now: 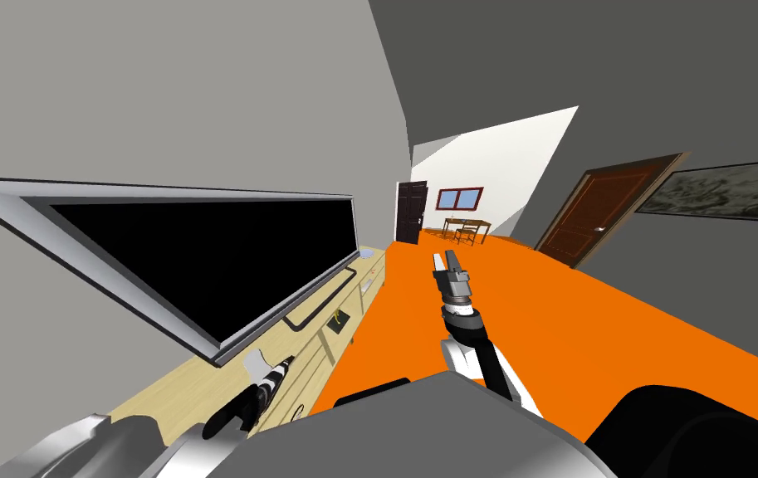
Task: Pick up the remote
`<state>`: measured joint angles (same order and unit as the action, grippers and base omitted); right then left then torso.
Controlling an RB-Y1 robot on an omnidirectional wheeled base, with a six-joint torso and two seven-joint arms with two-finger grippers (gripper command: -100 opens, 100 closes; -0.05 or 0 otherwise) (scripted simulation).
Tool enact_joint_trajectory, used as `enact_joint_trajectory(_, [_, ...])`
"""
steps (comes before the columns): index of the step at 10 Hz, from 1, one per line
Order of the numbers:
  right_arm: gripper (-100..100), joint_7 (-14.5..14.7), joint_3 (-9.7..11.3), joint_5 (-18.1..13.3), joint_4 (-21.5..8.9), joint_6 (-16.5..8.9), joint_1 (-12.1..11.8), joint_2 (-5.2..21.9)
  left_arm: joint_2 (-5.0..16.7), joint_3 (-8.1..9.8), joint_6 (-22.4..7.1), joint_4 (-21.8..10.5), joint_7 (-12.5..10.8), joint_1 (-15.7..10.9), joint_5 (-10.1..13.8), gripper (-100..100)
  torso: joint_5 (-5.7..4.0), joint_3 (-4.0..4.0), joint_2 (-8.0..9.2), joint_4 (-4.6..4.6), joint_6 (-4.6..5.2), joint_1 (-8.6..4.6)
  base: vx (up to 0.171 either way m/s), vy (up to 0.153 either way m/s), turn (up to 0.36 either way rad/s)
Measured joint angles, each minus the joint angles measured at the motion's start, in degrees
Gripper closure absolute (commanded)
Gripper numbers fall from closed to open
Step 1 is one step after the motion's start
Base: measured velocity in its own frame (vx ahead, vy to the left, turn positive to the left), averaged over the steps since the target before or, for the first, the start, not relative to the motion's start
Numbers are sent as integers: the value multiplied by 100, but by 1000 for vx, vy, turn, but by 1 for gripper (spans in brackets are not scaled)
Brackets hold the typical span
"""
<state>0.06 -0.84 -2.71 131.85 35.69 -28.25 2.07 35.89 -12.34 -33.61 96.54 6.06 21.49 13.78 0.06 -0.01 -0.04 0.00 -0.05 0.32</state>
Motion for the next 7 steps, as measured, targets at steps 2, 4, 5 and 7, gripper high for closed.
enact_joint_trajectory(2, [0,0,0,0,0,0,1,0,213,-91,-238,-321,97,-151,261,-100,0,-4,-7,-1,4,5,19,76,-151])
enact_joint_trajectory(4, [0,0,0,0,0,0,0,0,357,-139,-480,-468,161,-239,434,-100,0,-3,-5,-1,2,4,25,94,-167])
enact_joint_trajectory(5, [0,0,0,0,0,0,0,0,486,-161,-614,-522,201,-222,568,-100,2,-5,-9,-1,2,14,37,126,-228])
enact_joint_trajectory(7, [0,0,-1,0,0,0,0,1,690,-250,-842,-810,313,-355,853,-100,6,-9,-16,-3,2,26,40,138,-184])
